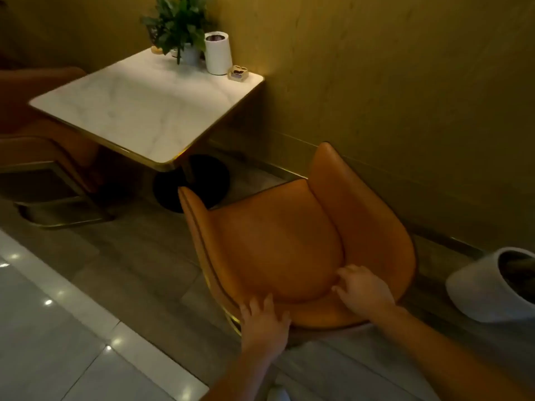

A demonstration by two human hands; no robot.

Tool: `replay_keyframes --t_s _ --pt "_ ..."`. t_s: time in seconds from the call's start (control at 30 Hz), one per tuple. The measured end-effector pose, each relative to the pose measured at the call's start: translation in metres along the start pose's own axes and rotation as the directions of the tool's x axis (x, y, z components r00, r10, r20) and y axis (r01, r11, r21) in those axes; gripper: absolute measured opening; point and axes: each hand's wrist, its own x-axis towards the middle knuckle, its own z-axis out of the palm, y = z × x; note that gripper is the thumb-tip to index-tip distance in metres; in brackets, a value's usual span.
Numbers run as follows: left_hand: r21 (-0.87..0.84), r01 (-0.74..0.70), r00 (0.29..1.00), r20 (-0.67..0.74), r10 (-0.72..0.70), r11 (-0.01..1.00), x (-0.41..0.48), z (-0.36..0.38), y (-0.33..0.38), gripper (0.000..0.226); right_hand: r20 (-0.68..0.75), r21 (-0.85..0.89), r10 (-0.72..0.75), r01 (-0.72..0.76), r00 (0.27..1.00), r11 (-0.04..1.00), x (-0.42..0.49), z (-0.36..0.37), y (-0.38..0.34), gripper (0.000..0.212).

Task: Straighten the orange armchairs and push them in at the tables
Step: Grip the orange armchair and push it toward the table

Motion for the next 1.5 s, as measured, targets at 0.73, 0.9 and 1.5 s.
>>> replay_keyframes --t_s 0.73,0.9,1.5 --pt "-0.115 0.387 0.809 -0.433 -0.397 0.915 0.039 0.054 0.054 0.064 -0.364 0.023 -0.103 0.119 0.926 0.993 -0.004 0.048 0.043 0.040" --pt "-0.105 0.404 0.797 -0.446 -0.406 0.909 0.045 0.055 0.063 0.066 -0.280 0.009 -0.123 0.131 0.952 0.991 0.002 0.033 0.048 0.040" --pt "-0.086 0.423 0.795 -0.442 -0.415 0.902 0.078 0.059 0.110 0.063 -0.307 -0.040 -0.187 0.184 0.933 0.982 0.060 0.014 0.088 0.035"
